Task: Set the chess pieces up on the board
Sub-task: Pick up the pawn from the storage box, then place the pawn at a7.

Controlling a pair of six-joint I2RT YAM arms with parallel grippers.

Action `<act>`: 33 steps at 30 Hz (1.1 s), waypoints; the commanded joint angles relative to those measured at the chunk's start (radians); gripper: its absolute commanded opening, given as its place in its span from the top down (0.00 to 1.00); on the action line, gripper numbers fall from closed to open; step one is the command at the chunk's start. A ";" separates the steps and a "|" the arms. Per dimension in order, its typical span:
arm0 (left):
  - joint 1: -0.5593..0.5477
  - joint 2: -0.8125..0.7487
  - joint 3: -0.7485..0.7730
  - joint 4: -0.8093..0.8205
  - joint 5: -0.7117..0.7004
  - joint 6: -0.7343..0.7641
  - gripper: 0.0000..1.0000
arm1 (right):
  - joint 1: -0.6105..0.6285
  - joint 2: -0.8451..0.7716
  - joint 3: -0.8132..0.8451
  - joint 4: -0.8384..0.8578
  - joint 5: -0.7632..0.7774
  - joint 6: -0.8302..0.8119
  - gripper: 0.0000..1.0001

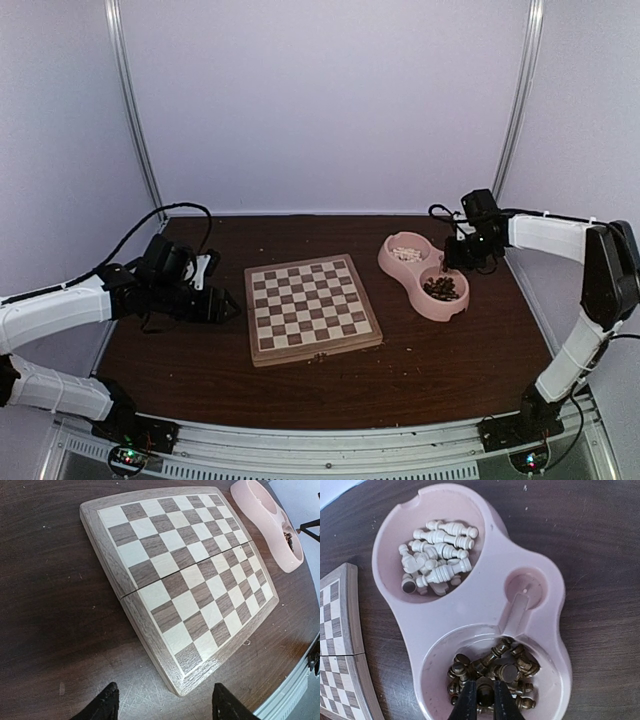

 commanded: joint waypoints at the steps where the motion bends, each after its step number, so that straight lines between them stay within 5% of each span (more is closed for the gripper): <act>1: 0.002 -0.016 0.028 0.015 -0.006 0.015 0.36 | 0.014 -0.103 -0.005 -0.019 0.110 -0.046 0.90; 13: 0.001 -0.043 0.016 0.017 0.005 0.013 0.36 | 0.040 -0.205 -0.045 -0.008 0.020 -0.066 0.91; 23: 0.001 -0.070 -0.008 0.018 0.005 0.006 0.36 | 0.285 -0.269 -0.130 0.096 -0.013 -0.153 0.91; 33: 0.000 -0.073 -0.025 0.031 0.016 -0.002 0.36 | 0.516 -0.165 -0.187 0.211 -0.054 -0.183 0.91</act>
